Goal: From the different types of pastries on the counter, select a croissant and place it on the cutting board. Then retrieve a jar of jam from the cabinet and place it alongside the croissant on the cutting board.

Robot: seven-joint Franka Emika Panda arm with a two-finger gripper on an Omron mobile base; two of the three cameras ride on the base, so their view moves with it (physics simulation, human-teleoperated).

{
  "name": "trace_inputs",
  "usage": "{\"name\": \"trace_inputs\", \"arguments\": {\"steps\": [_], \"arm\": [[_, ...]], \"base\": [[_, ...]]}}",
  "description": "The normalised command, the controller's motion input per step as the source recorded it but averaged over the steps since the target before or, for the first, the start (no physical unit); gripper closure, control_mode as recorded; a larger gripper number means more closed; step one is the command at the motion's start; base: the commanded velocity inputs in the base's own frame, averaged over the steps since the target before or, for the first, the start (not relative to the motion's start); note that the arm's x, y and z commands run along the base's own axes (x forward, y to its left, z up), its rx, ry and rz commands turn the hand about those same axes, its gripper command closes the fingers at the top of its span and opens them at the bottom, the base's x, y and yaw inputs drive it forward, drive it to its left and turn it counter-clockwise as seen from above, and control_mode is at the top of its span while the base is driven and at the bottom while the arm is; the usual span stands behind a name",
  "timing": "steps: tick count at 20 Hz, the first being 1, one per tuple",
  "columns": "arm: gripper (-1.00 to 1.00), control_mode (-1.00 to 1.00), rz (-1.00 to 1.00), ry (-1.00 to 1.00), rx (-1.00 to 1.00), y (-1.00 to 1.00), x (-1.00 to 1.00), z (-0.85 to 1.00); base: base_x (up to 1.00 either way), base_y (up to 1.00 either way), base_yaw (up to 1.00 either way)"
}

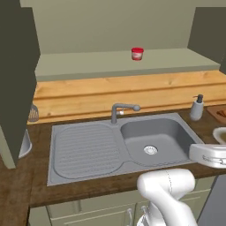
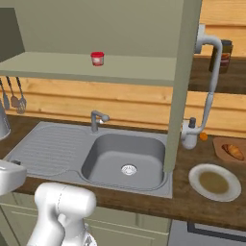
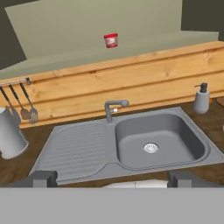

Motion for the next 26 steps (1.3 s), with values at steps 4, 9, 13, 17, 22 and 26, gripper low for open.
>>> {"name": "trace_inputs", "arguments": {"steps": [4,9,13,17,22,26], "arm": [[-1.0,1.0,0.0,0.0,0.0,0.0,0.0,0.0],[-1.0,-1.0,0.0,0.02,0.0,0.0,0.14,0.19],[-1.0,-1.0,0.0,0.02,0.0,0.0,0.41,1.0],[-1.0,-1.0,0.0,0.07,0.0,0.0,0.16,1.0],[-1.0,-1.0,0.0,0.01,0.0,0.0,0.04,0.45],[-1.0,-1.0,0.1,-0.05,0.0,-0.08,0.68,0.48]], "base": [[0.67,0.04,0.0],[0.0,0.0,0.0],[0.0,0.0,0.0],[0.0,0.0,0.0],[0.0,0.0,0.0],[0.0,0.0,0.0]]}}
